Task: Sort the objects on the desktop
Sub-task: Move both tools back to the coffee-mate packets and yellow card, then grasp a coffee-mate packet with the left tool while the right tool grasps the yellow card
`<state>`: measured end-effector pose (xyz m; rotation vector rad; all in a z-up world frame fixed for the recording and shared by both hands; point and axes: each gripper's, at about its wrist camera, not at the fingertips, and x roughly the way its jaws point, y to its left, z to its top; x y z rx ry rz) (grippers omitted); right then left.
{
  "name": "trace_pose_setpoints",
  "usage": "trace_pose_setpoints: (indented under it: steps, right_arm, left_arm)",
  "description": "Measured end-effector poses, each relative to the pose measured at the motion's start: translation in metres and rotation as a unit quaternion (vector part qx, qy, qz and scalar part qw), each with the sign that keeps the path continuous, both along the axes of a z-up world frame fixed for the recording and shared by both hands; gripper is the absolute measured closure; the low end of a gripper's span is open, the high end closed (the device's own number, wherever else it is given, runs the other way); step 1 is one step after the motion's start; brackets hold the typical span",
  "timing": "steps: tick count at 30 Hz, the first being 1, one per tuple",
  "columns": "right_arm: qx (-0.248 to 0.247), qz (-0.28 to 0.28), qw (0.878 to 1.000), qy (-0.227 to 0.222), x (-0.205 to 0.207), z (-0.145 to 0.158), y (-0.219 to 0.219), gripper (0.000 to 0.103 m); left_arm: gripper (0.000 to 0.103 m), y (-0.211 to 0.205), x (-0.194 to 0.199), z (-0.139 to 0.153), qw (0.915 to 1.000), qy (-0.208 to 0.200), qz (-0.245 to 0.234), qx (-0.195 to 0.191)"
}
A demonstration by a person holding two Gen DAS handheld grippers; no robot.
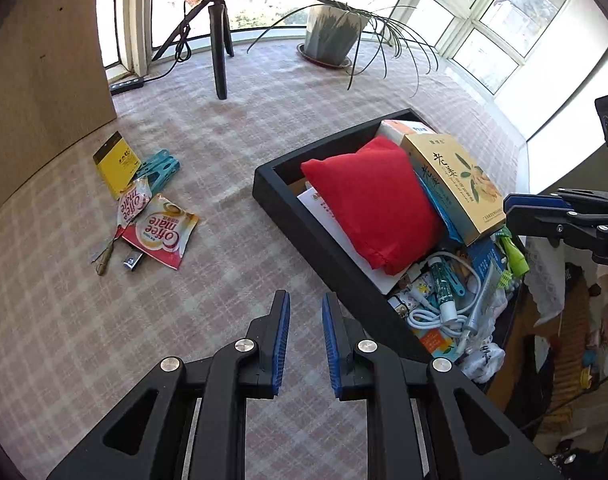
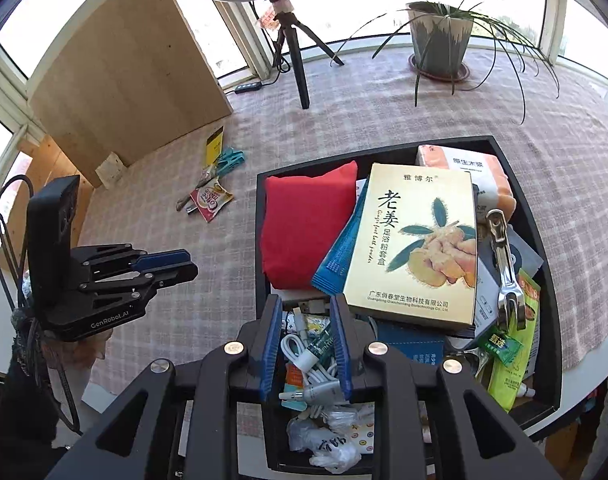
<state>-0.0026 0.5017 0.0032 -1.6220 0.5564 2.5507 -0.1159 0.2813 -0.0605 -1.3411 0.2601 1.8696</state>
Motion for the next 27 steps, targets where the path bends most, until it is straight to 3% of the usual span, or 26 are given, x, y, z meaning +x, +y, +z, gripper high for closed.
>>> trace_pose_setpoints:
  steps: [8,13,18,19,21,23,27]
  right_arm:
    - [-0.003,0.07,0.998,0.004,-0.111,0.006,-0.033,0.075]
    - [-0.038,0.097,0.994,-0.016,-0.184,-0.014,-0.052,0.069]
    - [-0.045,0.103,0.993,-0.045,-0.244,-0.05,-0.064,0.068]
    - [-0.047,0.105,0.992,-0.052,-0.254,-0.058,-0.066,0.068]
    - [-0.045,0.108,0.991,-0.065,-0.273,-0.075,-0.068,0.068]
    - [-0.048,0.109,0.99,-0.08,-0.291,-0.091,-0.069,0.068]
    - [-0.057,0.107,0.987,-0.103,-0.318,-0.119,-0.066,0.068]
  left_arm:
    - [0.085,-0.069,-0.069,0.002,0.9969,0.01,0.078,-0.006]
    - [0.085,-0.096,-0.106,-0.008,0.9938,-0.001,0.111,0.002]
    - [0.083,-0.094,-0.122,-0.029,0.9943,-0.012,0.106,-0.002]
    - [0.081,-0.089,-0.122,-0.034,0.9949,-0.013,0.1,-0.007]
    - [0.06,-0.077,-0.124,-0.043,0.996,-0.011,0.087,-0.016]
    - [0.047,-0.063,-0.128,-0.05,0.9967,-0.011,0.077,-0.021]
    - [0.04,-0.04,-0.138,-0.06,0.997,-0.005,0.075,-0.014]
